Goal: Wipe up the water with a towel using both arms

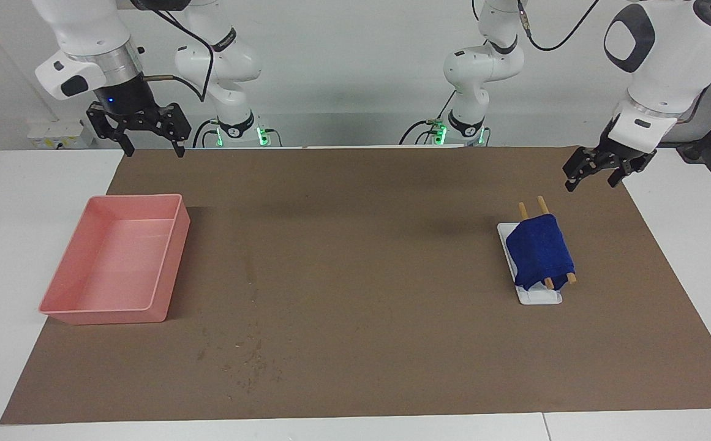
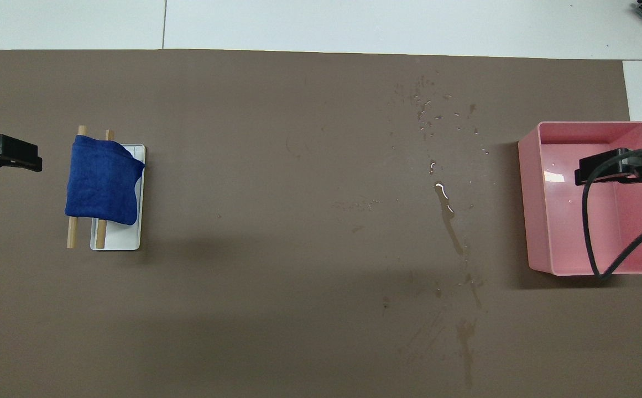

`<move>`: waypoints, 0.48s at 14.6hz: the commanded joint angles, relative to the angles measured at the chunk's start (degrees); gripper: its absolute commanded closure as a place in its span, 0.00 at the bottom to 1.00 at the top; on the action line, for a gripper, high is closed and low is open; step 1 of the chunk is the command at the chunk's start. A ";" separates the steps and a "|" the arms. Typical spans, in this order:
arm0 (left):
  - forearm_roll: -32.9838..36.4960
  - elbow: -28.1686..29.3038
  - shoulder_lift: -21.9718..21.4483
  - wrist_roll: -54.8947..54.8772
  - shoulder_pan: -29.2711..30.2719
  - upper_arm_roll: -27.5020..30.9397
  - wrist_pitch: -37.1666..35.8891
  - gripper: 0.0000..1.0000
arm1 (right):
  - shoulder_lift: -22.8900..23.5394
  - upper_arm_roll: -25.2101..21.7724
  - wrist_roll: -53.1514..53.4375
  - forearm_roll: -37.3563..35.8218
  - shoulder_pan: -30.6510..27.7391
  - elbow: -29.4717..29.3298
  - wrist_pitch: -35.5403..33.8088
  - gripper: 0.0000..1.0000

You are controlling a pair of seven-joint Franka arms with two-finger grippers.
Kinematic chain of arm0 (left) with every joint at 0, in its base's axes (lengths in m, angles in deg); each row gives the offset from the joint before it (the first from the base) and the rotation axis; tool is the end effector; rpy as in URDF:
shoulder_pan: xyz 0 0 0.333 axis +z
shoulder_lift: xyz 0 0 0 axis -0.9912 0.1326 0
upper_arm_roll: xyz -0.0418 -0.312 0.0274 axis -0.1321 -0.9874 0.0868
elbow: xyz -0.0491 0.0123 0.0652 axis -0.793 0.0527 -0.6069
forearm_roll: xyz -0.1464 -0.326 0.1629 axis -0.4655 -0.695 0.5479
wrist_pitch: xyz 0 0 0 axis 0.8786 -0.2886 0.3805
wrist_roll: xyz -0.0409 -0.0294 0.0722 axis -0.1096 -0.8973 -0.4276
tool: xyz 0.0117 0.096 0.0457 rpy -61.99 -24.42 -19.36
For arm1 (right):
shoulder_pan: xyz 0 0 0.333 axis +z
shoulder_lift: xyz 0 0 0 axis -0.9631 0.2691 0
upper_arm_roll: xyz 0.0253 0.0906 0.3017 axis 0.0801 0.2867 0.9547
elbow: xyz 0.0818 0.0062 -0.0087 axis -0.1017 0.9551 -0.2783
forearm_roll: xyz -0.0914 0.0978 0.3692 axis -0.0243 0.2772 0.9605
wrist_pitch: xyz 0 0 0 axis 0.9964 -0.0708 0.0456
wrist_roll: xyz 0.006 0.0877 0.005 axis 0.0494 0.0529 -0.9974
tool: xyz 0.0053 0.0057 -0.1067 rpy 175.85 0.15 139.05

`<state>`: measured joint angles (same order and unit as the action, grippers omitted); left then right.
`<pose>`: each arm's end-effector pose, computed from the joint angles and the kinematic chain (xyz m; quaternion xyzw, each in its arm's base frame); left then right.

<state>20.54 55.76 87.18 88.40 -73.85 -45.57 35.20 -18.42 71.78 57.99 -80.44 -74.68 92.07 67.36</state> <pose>0.5791 0.0082 0.5921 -0.9994 -0.0096 -0.0337 0.0067 0.5422 0.0200 0.6621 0.9996 -0.0239 0.0143 0.0075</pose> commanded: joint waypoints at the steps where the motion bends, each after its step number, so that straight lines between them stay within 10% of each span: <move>1: 0.32 3.43 -1.02 -0.55 0.61 0.13 4.45 0.00 | -0.65 0.24 0.76 -0.86 -0.06 0.70 -0.23 0.00; 7: -1.09 10.45 -0.14 -0.20 3.60 0.13 11.04 0.00 | -0.65 0.33 0.76 -0.86 -0.06 0.79 -0.05 0.00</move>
<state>20.02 62.30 87.58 88.43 -70.62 -45.13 42.68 -18.42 71.78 57.99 -80.44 -74.68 92.07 67.36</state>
